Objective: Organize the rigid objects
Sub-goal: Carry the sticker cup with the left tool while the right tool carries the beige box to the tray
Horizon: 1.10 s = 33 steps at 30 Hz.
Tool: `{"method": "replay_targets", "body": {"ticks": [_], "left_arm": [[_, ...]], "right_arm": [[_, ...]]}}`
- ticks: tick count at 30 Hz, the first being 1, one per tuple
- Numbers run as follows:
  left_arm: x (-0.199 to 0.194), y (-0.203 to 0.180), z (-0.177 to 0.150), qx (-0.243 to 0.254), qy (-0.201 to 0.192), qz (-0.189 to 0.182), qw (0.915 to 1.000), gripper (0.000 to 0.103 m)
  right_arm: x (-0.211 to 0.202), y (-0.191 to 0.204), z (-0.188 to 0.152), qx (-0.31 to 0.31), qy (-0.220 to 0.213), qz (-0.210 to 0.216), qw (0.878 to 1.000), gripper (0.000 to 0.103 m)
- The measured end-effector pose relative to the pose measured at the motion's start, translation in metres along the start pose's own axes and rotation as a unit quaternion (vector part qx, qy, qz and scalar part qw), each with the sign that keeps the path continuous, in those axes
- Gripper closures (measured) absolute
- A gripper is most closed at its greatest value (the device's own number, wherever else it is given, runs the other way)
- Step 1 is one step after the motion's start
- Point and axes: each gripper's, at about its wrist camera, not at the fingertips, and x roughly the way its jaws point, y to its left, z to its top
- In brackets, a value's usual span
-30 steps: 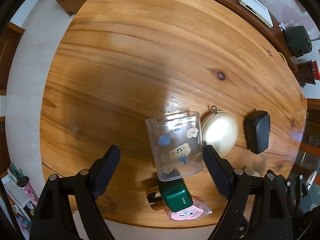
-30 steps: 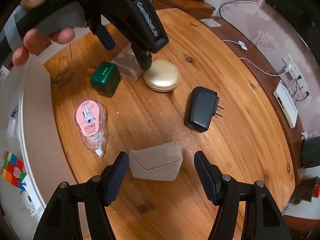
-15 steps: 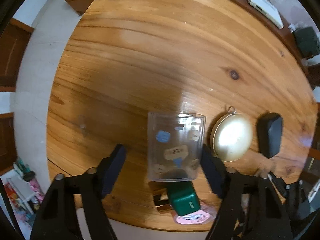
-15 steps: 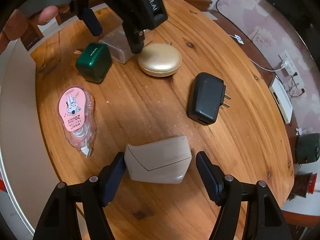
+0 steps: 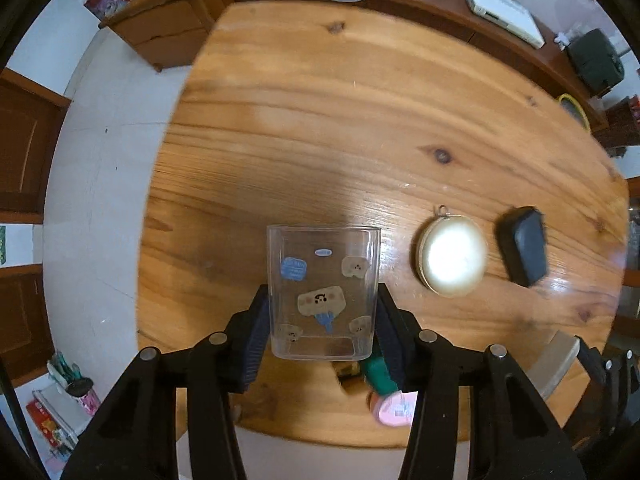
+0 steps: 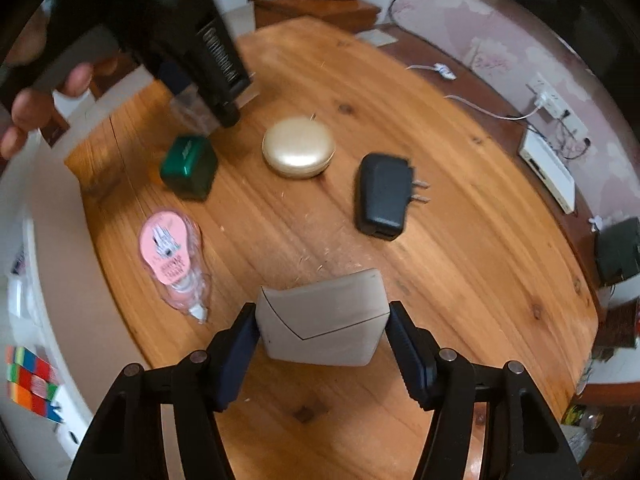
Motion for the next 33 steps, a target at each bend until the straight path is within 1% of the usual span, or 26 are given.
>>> {"method": "replay_targets", "body": {"ticks": [2,4,6,7,8,9,12,14,17,20,23,24,26,28,31,33], "left_arm": [[-0.023,0.006,-0.009,0.008,-0.017,-0.012,0.9998,0.051],[-0.048,0.009,-0.026,0.024,-0.037,-0.019,0.9988,0.051],[-0.08,0.009,-0.043,0.045,-0.06,-0.024,0.9969,0.051],[-0.09,0.02,-0.051,0.052,-0.066,-0.028,0.996,0.051],[-0.1,0.02,-0.055,0.063,-0.074,-0.033,0.9947,0.051],[-0.115,0.021,-0.068,0.075,-0.084,-0.039,0.9929,0.051],[-0.142,0.022,-0.093,0.107,-0.106,-0.047,0.9875,0.051],[-0.161,0.023,-0.116,0.132,-0.121,-0.057,0.9822,0.051],[-0.178,0.016,-0.138,0.166,-0.143,-0.071,0.9732,0.05],[-0.185,0.017,-0.159,0.194,-0.161,-0.077,0.9645,0.05],[-0.185,0.023,-0.186,0.226,-0.179,-0.069,0.9549,0.05],[-0.179,0.025,-0.195,0.237,-0.182,-0.062,0.9522,0.05],[-0.169,0.031,-0.207,0.25,-0.179,-0.051,0.9501,0.05],[-0.154,0.039,-0.22,0.258,-0.164,-0.053,0.9506,0.05],[-0.13,0.047,-0.236,0.267,-0.144,-0.049,0.9518,0.05],[-0.116,0.05,-0.244,0.274,-0.132,-0.047,0.9516,0.05]], "right_arm": [[-0.016,-0.004,0.0,0.016,-0.018,-0.004,1.0,0.039],[-0.033,-0.007,0.0,0.032,-0.038,-0.003,0.999,0.039],[-0.056,-0.009,0.0,0.054,-0.066,-0.001,0.996,0.039],[-0.066,-0.009,-0.001,0.062,-0.077,0.0,0.995,0.039],[-0.081,-0.009,-0.004,0.074,-0.095,0.001,0.993,0.039],[-0.092,-0.008,-0.005,0.083,-0.107,0.0,0.991,0.039],[-0.129,0.002,-0.015,0.113,-0.144,0.001,0.983,0.039],[-0.15,0.012,-0.021,0.132,-0.158,0.003,0.979,0.039],[-0.177,0.029,-0.033,0.164,-0.171,0.0,0.972,0.039],[-0.201,0.05,-0.044,0.197,-0.176,0.009,0.964,0.039],[-0.215,0.073,-0.054,0.226,-0.176,0.019,0.958,0.038],[-0.218,0.081,-0.056,0.231,-0.176,0.021,0.957,0.038],[-0.219,0.101,-0.06,0.239,-0.171,0.016,0.956,0.038],[-0.217,0.124,-0.064,0.247,-0.16,0.007,0.956,0.038],[-0.204,0.156,-0.067,0.255,-0.131,0.005,0.958,0.038],[-0.188,0.174,-0.069,0.258,-0.103,-0.009,0.961,0.038]]}}
